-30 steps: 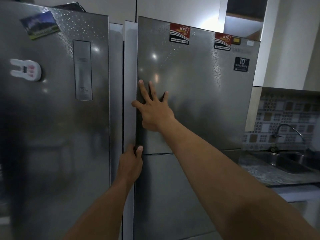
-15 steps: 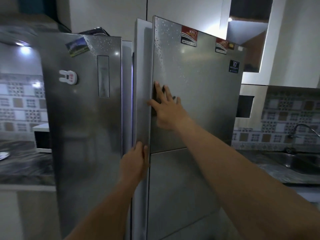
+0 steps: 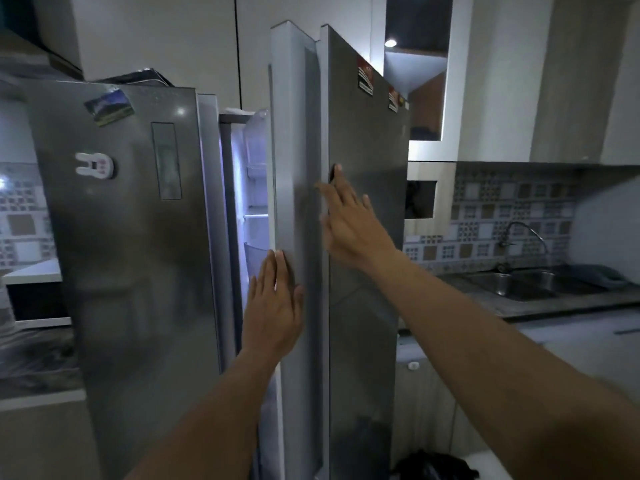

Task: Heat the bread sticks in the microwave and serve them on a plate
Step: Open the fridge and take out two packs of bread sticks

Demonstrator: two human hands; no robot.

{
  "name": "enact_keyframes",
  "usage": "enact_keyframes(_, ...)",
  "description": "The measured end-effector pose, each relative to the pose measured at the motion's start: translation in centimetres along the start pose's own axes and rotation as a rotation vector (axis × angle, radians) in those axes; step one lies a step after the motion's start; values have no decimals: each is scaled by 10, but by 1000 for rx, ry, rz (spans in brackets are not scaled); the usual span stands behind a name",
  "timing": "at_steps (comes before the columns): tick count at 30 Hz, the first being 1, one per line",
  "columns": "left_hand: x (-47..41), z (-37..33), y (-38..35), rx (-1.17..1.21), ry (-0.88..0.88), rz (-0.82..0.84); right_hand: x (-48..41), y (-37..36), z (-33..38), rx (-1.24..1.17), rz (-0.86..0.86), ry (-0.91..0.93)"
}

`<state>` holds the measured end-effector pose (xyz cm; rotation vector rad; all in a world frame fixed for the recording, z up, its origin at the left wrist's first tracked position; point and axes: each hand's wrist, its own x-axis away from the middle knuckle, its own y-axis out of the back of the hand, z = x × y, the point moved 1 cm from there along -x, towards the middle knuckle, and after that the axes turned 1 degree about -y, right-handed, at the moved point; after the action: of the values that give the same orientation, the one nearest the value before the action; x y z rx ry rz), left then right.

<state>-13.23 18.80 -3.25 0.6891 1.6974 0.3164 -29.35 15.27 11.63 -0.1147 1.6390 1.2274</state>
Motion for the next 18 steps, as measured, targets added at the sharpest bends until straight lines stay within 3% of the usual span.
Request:
enact_keyframes(6,3,-19,17,69,-131,-14,31,23,13,-18,-90,-157)
enact_keyframes(10,-8,-17,20,26,-79,1,48,37,19,118,-129,-157)
enact_keyframes(14,-14,-13,14,-36,-19,134,60,44,14,268,-64,-172)
enact_keyframes(18,-11,-21,7,36,-78,142,79,52,5,330,-80,-270)
